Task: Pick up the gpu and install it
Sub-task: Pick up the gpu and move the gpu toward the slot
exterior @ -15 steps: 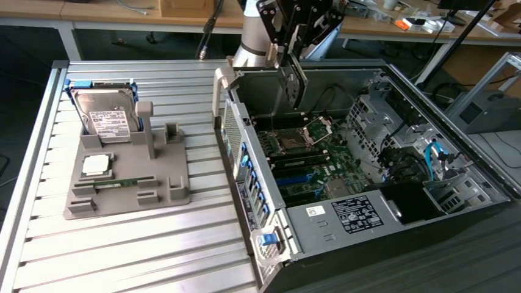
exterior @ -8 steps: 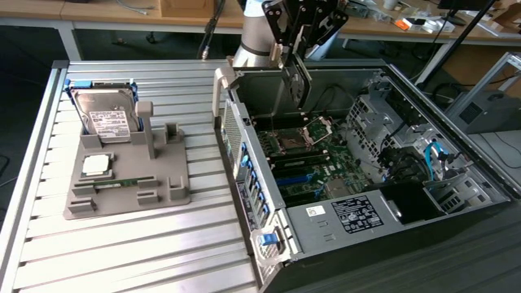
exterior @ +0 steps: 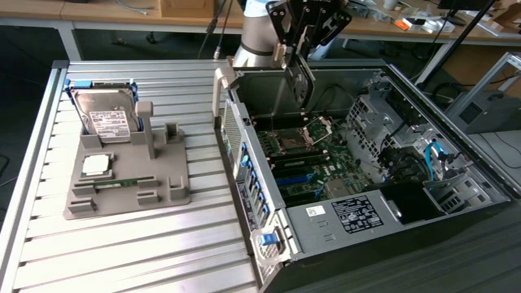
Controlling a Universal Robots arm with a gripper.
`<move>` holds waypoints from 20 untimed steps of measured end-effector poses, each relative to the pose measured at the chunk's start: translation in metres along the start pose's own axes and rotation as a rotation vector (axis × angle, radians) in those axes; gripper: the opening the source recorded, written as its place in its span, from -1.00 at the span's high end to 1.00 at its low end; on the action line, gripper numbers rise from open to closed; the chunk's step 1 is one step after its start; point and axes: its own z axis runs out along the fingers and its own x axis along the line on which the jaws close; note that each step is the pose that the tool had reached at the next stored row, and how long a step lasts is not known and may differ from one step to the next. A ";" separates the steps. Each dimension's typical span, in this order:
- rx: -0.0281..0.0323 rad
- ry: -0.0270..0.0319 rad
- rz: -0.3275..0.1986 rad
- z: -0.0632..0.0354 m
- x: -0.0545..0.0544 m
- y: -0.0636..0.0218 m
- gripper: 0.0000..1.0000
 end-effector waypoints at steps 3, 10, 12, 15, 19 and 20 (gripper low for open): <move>0.0000 0.0000 0.000 0.0004 -0.002 0.0002 0.46; 0.0001 0.0000 0.000 0.0014 -0.007 0.0004 0.46; 0.0001 0.0000 0.000 0.0020 -0.009 0.0006 0.46; 0.0000 0.0000 0.000 0.0024 -0.010 0.0007 0.46; 0.0001 0.0000 0.000 0.0030 -0.012 0.0008 0.46; 0.0001 0.0001 0.000 0.0031 -0.012 0.0008 0.46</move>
